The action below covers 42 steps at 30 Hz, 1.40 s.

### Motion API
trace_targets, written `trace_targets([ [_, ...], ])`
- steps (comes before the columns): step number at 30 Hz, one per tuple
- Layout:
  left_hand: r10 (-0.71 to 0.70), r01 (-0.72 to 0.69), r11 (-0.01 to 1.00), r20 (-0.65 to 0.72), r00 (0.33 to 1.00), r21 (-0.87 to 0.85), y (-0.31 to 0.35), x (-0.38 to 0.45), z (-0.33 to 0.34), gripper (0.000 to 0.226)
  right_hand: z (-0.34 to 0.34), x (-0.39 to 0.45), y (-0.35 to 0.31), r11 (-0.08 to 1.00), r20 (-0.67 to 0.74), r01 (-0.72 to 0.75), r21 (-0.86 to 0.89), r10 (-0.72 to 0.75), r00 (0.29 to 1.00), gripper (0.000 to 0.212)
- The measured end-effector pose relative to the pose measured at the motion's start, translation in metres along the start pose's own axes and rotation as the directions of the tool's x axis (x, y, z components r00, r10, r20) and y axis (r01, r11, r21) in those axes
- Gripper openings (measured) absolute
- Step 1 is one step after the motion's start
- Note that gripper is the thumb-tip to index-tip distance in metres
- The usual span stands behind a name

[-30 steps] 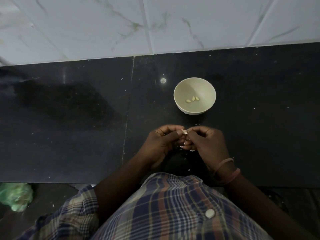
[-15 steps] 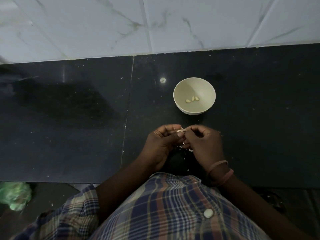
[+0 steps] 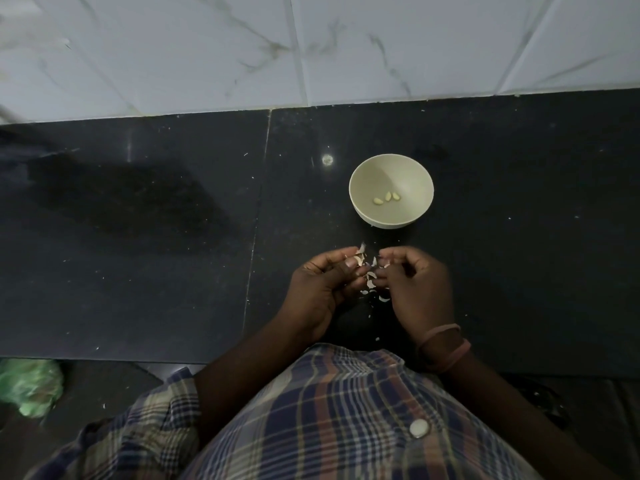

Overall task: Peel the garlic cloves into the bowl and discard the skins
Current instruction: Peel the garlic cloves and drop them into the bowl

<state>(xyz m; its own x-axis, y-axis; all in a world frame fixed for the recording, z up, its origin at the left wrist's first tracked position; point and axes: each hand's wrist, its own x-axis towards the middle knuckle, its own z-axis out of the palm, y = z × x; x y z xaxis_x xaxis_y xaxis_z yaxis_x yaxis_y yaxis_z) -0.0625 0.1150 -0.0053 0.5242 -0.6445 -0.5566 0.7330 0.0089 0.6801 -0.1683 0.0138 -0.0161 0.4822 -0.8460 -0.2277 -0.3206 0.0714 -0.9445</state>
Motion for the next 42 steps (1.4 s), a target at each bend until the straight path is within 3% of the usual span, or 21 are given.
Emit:
trace_targets([
  [5, 0.015, -0.015, 1.0, -0.039, 0.999, -0.004, -0.001, 0.001, -0.003, 0.015, -0.004, -0.003, 0.001, 0.967, 0.077, 0.169, -0.19, -0.157, 0.985, 0.032],
  [10, 0.025, -0.026, 1.0, -0.053, 0.998, -0.016, -0.002, 0.0, -0.005, 0.015, -0.003, -0.005, -0.001, 0.978, 0.047, 0.109, -0.18, -0.102, 0.994, 0.012],
  [12, 0.032, -0.033, 0.999, -0.056, 0.998, -0.013, -0.002, 0.0, -0.005, 0.014, -0.005, -0.005, -0.003, 0.938, 0.039, 0.204, -0.279, -0.201, 0.979, 0.015],
  [16, 0.046, -0.046, 0.999, -0.055, 0.997, 0.003, -0.004, -0.001, -0.007, 0.014, -0.002, -0.008, -0.008, 0.87, 0.114, 0.394, -0.295, -0.377, 0.919, 0.021],
  [20, 0.062, -0.062, 0.998, -0.016, 0.998, 0.018, -0.006, -0.002, -0.007, 0.013, 0.004, -0.01, -0.01, 0.898, 0.168, 0.351, -0.265, -0.316, 0.934, 0.023],
  [28, -0.04, 0.041, 0.999, 0.029, 0.999, -0.013, -0.006, -0.004, -0.006, 0.012, 0.003, -0.007, -0.009, 0.968, 0.127, 0.222, -0.116, -0.207, 0.97, 0.007],
  [42, 0.025, -0.026, 1.0, 0.087, 0.996, 0.016, 0.003, -0.004, -0.002, 0.009, -0.003, -0.005, -0.014, 0.959, 0.154, 0.279, -0.056, -0.267, 0.951, 0.008],
])
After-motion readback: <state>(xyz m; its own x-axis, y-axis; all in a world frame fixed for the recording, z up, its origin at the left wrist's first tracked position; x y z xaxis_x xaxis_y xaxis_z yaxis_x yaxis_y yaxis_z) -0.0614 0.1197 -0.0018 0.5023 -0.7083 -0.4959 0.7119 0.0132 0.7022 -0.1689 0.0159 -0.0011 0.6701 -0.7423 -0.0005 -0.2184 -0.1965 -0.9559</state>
